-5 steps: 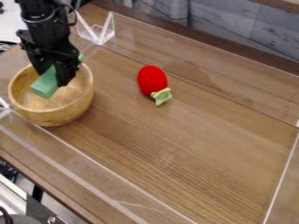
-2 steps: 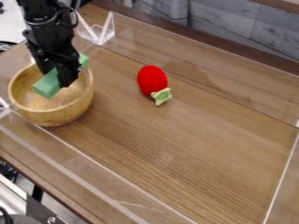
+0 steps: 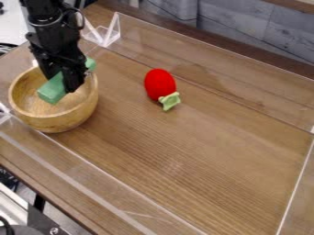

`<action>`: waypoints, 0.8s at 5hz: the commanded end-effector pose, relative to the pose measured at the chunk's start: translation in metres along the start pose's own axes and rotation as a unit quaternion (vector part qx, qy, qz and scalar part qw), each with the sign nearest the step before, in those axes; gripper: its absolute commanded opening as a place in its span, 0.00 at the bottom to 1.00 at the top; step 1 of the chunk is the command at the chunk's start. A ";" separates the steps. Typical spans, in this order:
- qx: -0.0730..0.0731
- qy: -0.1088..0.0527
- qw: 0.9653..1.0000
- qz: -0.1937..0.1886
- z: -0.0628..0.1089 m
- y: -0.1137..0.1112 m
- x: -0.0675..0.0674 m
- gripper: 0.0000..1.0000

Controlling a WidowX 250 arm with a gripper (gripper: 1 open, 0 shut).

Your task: Put the green stick in the brown bowl

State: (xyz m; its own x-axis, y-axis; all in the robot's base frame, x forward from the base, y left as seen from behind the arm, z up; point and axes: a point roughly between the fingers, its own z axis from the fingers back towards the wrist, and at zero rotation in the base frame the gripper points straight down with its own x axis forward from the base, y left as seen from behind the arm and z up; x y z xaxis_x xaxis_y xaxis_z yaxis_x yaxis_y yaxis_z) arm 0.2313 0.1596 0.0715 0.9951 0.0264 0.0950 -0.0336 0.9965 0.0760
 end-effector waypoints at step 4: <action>0.020 -0.010 0.998 0.065 0.016 -0.004 0.008 1.00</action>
State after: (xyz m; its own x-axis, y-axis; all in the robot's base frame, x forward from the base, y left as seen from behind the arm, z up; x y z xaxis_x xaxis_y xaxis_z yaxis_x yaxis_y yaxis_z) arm 0.2337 0.1522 0.0745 0.9849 0.1537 0.0791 -0.1599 0.9840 0.0782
